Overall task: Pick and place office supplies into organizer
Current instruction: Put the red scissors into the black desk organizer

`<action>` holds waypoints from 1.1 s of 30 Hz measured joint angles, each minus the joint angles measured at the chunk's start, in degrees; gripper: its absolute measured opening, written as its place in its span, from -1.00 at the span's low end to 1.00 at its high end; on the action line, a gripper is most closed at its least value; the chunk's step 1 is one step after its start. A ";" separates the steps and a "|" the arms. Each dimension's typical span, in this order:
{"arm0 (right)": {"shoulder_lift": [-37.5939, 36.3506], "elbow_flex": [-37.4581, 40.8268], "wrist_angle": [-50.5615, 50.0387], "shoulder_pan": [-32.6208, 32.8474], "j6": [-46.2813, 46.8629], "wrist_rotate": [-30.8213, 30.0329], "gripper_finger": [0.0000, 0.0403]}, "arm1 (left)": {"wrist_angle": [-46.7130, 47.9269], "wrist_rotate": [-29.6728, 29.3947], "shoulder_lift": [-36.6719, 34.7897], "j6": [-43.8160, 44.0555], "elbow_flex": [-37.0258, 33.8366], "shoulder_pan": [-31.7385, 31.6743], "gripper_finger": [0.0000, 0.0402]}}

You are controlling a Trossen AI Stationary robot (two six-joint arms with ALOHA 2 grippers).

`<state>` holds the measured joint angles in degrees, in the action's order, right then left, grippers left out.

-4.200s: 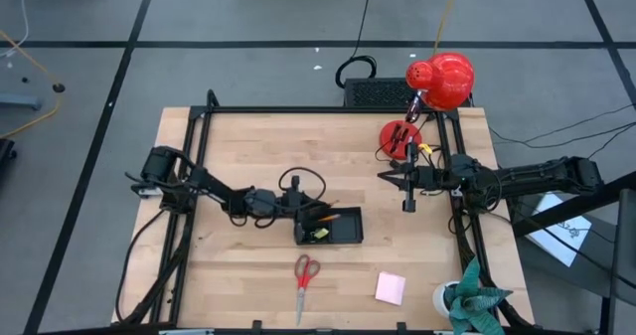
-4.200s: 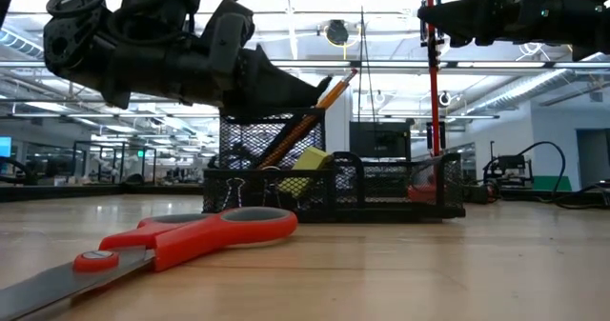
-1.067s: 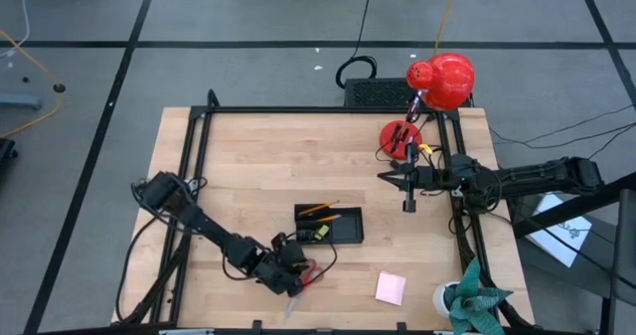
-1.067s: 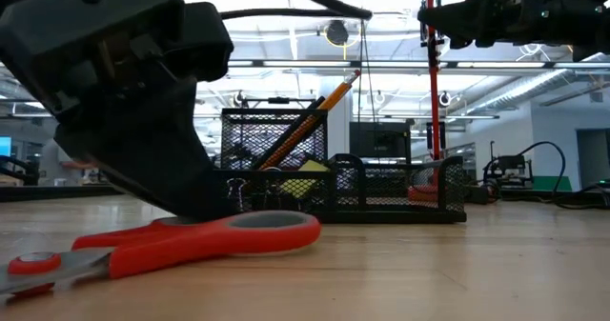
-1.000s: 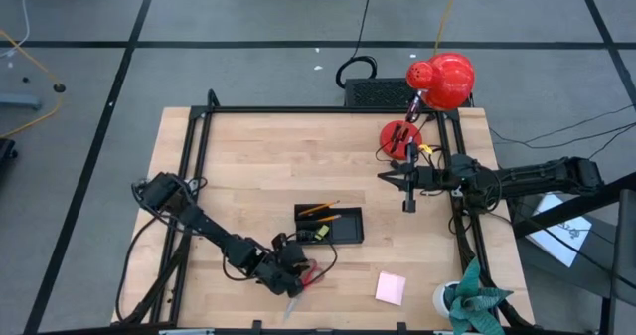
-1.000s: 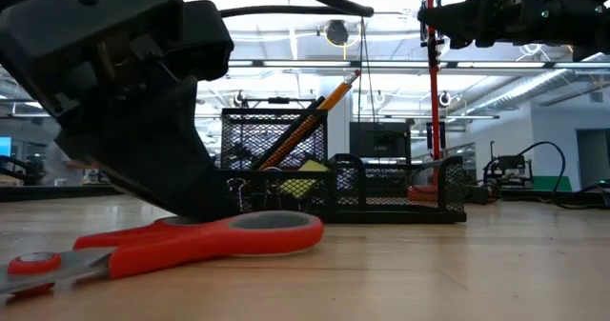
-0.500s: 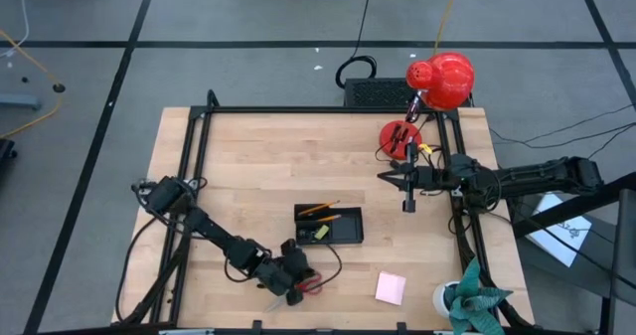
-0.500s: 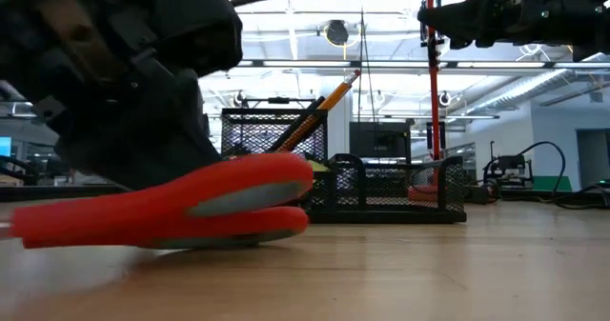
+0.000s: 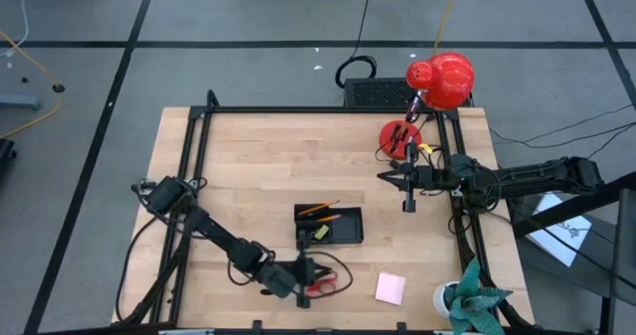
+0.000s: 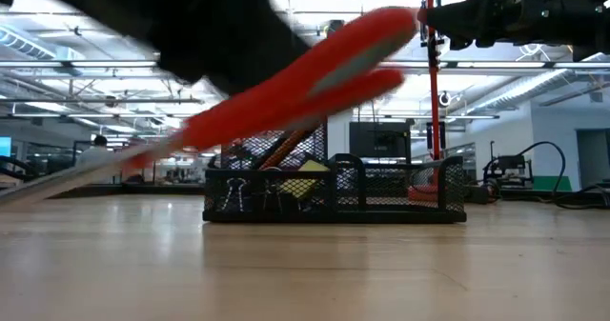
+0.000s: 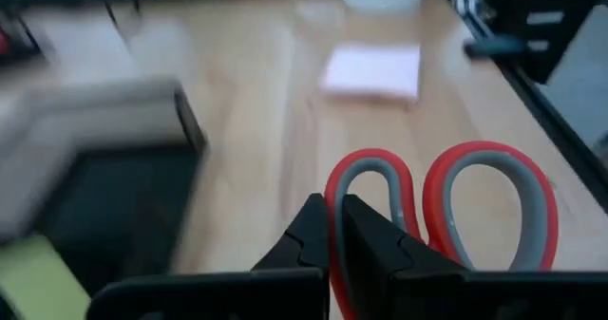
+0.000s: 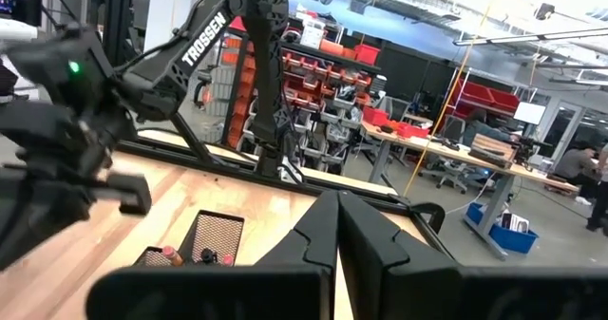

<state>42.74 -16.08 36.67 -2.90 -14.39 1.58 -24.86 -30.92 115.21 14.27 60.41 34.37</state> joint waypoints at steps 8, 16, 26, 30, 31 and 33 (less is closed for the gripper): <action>0.00 0.00 0.13 0.00 0.00 0.00 -0.98 | 2.46 -14.46 -5.08 -26.88 9.55 -1.15 -0.94; 0.02 0.00 0.37 0.00 0.15 0.02 -0.98 | -0.01 -36.49 -11.79 -44.36 13.19 -5.07 -0.97; 0.02 0.01 0.76 0.00 0.20 0.12 -0.98 | -0.66 -34.67 -9.86 -44.12 13.15 -15.65 -0.96; 0.02 0.00 0.31 0.00 0.20 0.17 -0.98 | -1.80 -37.18 -9.43 -42.94 12.45 -17.08 -0.97; 0.02 0.02 0.11 0.00 0.20 0.17 -0.98 | -3.02 -37.87 -9.50 -42.12 11.93 -17.11 -0.97; 0.02 0.02 0.12 0.00 0.20 0.17 -0.98 | -4.83 -40.60 -9.52 -41.92 10.60 -17.09 -0.97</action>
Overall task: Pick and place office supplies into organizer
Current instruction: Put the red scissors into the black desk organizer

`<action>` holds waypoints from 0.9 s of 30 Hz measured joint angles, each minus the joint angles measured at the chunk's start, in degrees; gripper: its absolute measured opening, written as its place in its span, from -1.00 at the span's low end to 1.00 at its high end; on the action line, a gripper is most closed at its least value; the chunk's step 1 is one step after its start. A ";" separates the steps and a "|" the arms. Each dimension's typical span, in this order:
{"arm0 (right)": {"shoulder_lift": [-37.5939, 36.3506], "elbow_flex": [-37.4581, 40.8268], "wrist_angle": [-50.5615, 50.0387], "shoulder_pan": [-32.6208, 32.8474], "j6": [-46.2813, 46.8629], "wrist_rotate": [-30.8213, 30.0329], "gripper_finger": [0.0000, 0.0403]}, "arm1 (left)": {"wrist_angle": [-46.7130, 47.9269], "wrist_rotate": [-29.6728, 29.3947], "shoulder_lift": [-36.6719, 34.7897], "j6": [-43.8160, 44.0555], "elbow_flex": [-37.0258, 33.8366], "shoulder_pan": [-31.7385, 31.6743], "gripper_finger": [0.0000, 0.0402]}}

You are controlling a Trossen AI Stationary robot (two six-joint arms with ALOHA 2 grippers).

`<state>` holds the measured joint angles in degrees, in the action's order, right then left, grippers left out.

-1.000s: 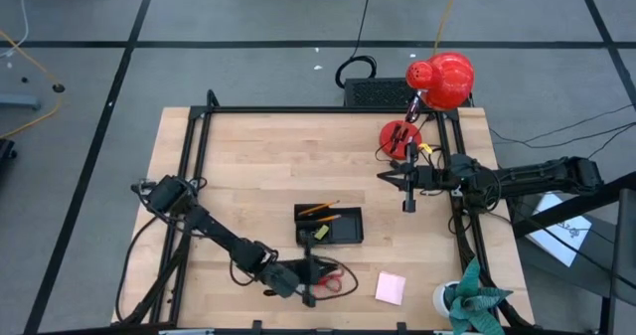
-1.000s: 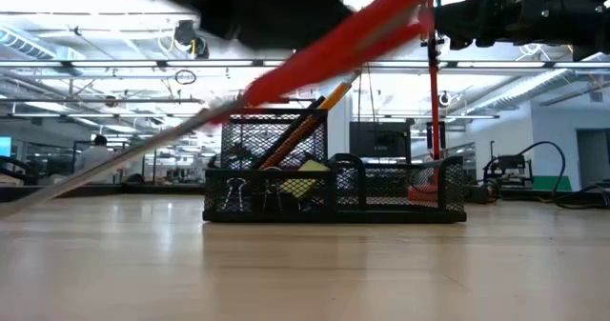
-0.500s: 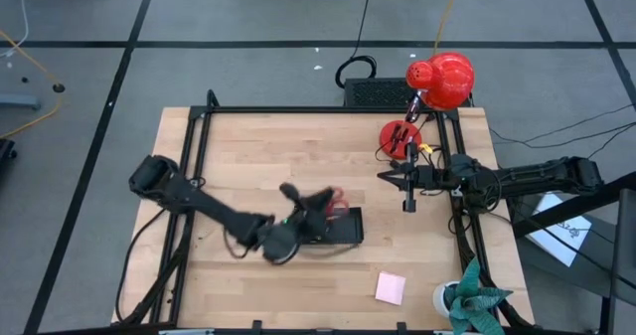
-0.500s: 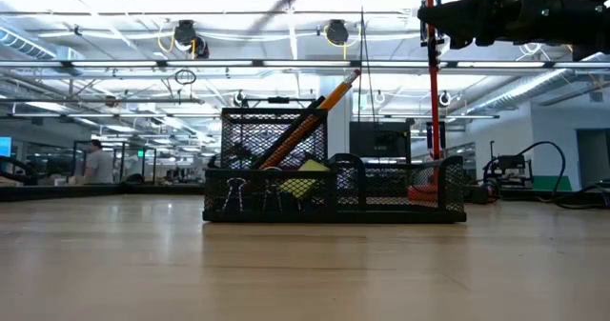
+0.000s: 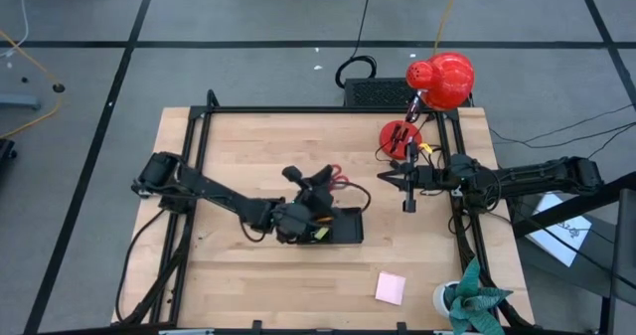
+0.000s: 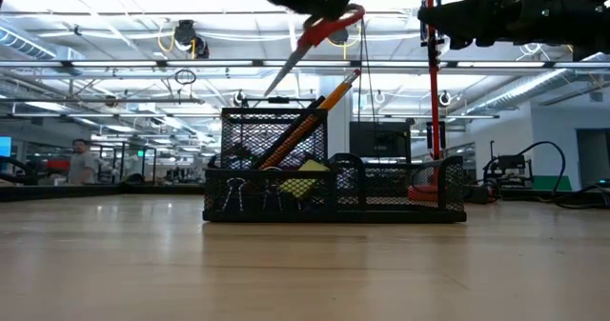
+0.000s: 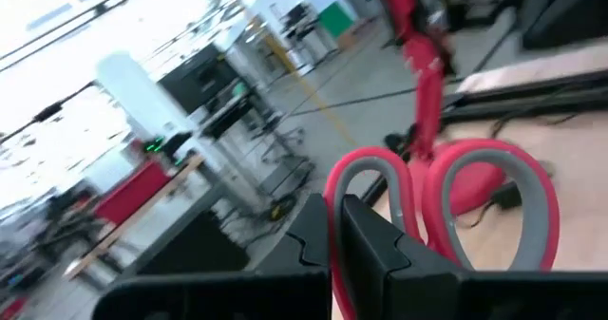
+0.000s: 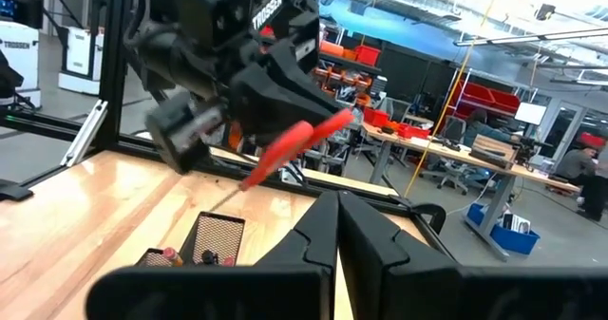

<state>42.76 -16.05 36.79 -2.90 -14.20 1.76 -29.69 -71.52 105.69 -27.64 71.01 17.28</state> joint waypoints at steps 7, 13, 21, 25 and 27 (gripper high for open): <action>0.00 -0.01 -0.15 0.00 -0.03 0.02 -0.98 | -2.13 -5.33 0.12 3.43 -4.35 0.64 -0.98; 0.00 0.00 0.07 0.00 -0.04 0.02 -0.98 | -2.18 -9.21 3.33 3.31 -5.39 0.84 -0.98; -0.01 -0.01 0.20 0.00 -0.04 -0.03 -0.98 | -2.36 -11.28 7.26 2.24 -5.29 0.90 -0.98; 0.00 -0.01 0.23 0.00 -0.16 -0.08 -0.98 | -1.84 -12.97 8.12 1.12 -5.34 1.43 -0.98; 0.00 -0.02 0.20 -0.01 -0.17 -0.09 -0.98 | -2.15 -14.21 8.22 0.10 -5.34 1.82 -0.98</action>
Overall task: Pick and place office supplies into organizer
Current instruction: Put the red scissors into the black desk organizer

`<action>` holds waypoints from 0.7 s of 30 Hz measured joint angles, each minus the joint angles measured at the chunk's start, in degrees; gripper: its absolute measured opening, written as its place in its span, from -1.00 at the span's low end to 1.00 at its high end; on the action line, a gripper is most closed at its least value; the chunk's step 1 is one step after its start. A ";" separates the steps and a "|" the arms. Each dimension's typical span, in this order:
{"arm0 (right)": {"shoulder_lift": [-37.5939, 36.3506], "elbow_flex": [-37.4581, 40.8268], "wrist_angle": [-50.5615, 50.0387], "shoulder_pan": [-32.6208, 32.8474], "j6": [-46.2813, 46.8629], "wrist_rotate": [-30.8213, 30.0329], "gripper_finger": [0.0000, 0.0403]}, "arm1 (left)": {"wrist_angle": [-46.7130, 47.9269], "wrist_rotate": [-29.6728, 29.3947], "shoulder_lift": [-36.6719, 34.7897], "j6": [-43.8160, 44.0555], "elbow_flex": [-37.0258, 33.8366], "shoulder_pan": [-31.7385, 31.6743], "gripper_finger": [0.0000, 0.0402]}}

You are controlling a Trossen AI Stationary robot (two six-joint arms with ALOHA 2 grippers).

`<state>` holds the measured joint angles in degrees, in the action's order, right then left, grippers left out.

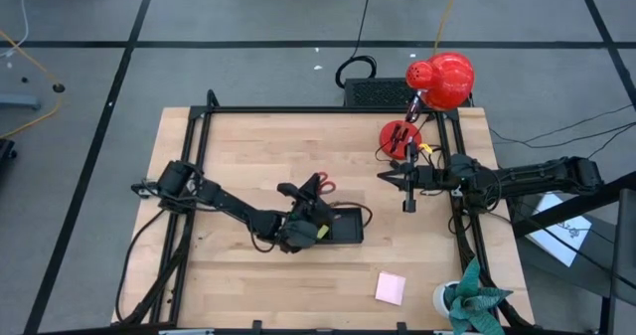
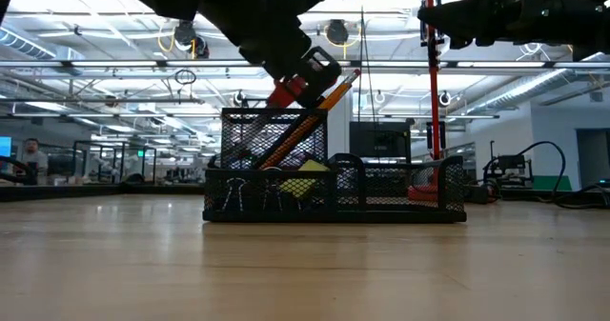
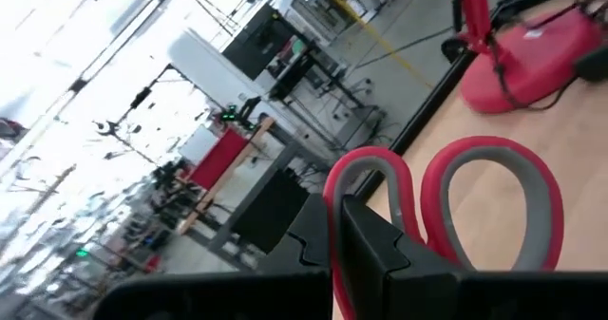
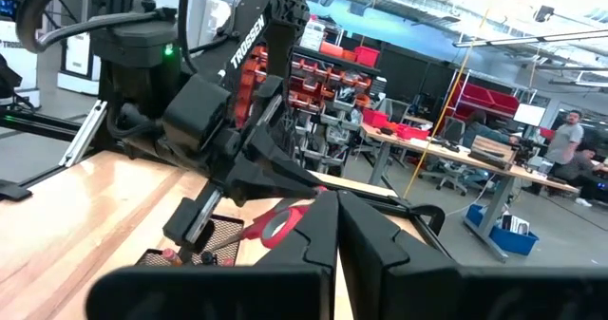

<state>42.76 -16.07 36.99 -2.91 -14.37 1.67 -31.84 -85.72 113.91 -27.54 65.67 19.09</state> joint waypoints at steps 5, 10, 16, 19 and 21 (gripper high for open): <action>-0.02 0.01 0.03 0.01 -0.11 -0.04 -0.98 | 0.15 -1.65 0.05 -2.80 0.02 0.33 -0.98; 0.00 0.02 0.02 -0.01 -0.68 -0.07 -0.98 | 0.35 -1.69 0.05 -4.97 0.02 0.39 -0.99; -0.02 0.02 0.02 0.00 -0.96 -0.07 -0.98 | -2.77 2.88 0.05 -2.63 0.05 0.73 -1.00; -0.02 0.01 0.02 0.01 -1.31 -0.07 -0.98 | -3.27 4.15 0.05 -3.46 0.09 1.19 -1.00; -0.02 0.02 0.00 0.00 -1.33 -0.07 -0.98 | -4.61 5.24 0.12 -6.13 0.09 1.73 -1.00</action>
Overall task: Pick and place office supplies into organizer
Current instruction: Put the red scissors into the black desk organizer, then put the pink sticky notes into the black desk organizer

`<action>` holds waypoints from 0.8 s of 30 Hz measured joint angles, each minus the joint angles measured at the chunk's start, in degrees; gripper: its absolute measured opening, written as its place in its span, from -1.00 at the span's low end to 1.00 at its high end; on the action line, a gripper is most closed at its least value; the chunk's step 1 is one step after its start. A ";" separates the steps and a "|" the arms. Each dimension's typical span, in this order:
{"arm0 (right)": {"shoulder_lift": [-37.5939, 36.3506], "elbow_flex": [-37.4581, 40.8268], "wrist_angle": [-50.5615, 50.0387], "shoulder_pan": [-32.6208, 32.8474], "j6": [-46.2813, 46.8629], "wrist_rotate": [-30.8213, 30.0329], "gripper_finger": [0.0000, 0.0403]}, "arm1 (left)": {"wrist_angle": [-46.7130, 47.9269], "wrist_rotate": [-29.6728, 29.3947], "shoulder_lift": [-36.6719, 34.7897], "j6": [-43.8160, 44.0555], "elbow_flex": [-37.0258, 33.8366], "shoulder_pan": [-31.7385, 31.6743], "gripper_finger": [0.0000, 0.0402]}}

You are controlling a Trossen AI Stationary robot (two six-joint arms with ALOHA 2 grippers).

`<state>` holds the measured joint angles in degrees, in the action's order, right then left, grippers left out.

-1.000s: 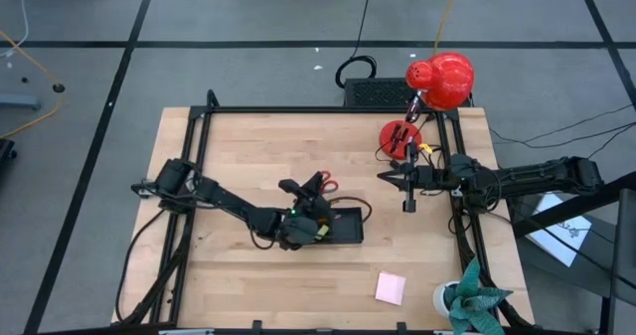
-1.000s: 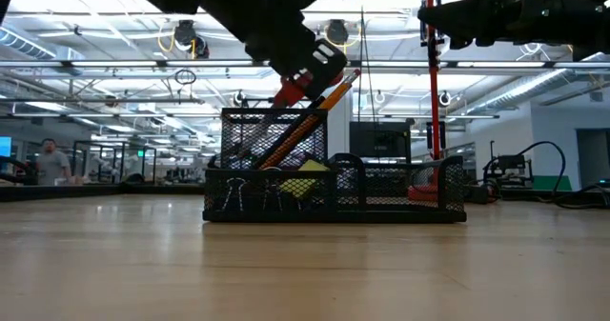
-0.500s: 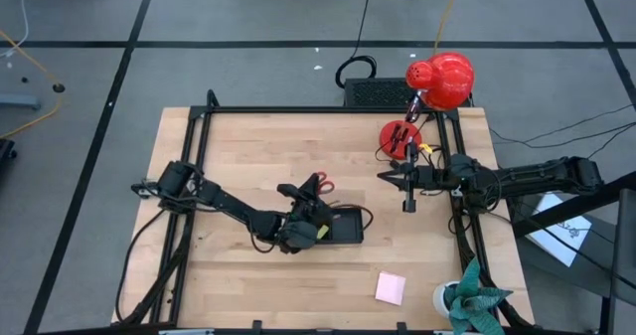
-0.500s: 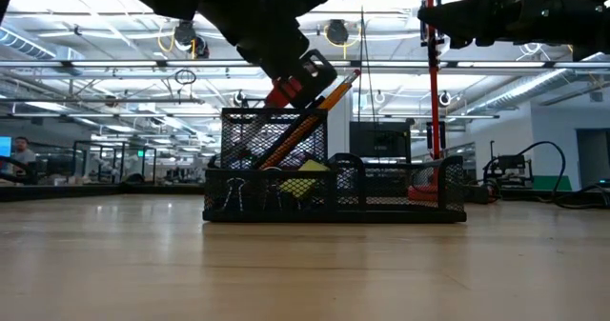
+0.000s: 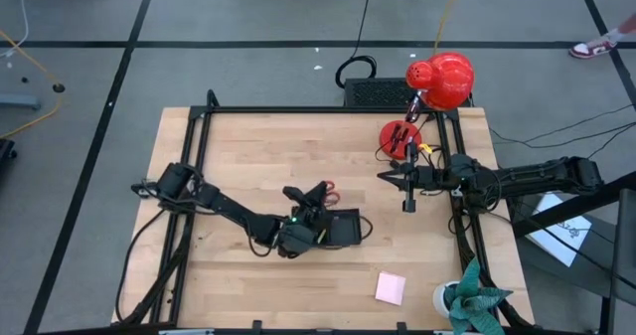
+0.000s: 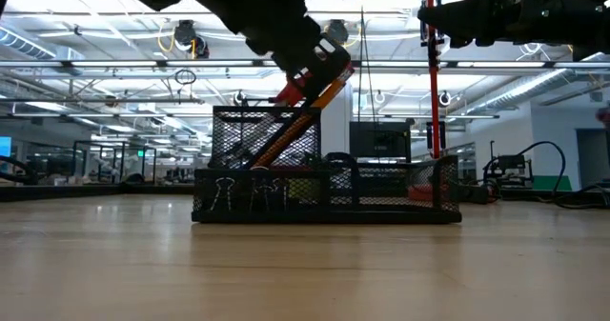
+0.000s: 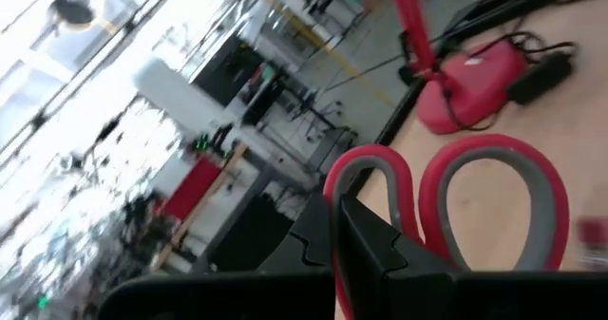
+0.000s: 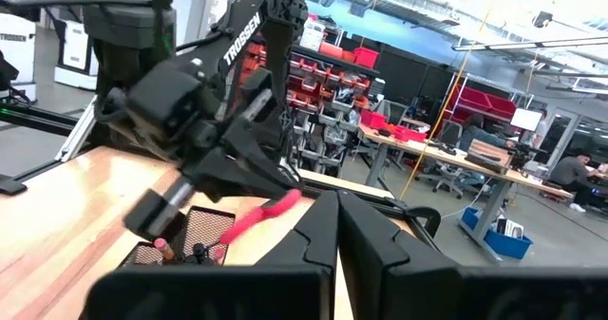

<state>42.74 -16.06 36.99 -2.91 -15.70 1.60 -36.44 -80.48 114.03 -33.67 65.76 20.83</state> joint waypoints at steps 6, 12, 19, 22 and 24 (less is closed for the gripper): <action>0.00 0.00 -0.34 0.01 0.00 -0.02 -0.98 | -2.33 5.19 0.03 -7.86 0.00 1.88 -0.98; 0.00 -0.01 -0.44 0.00 0.00 -0.02 -0.98 | -8.47 7.96 0.03 -13.74 0.00 3.09 -0.98; 0.00 0.00 -0.42 0.01 0.00 -0.04 -0.98 | -13.59 11.92 0.03 -15.71 0.00 2.70 -0.99; 0.00 0.00 -0.42 0.01 0.00 -0.04 -0.98 | -21.47 10.81 -0.58 -25.26 0.39 3.68 -0.99; 0.00 0.00 -0.42 0.01 0.00 -0.04 -0.98 | -24.27 9.64 -2.23 -32.56 1.31 5.34 -1.00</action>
<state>42.74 -16.06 36.57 -2.90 -15.70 1.56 -60.71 -70.84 111.80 -66.23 67.07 26.17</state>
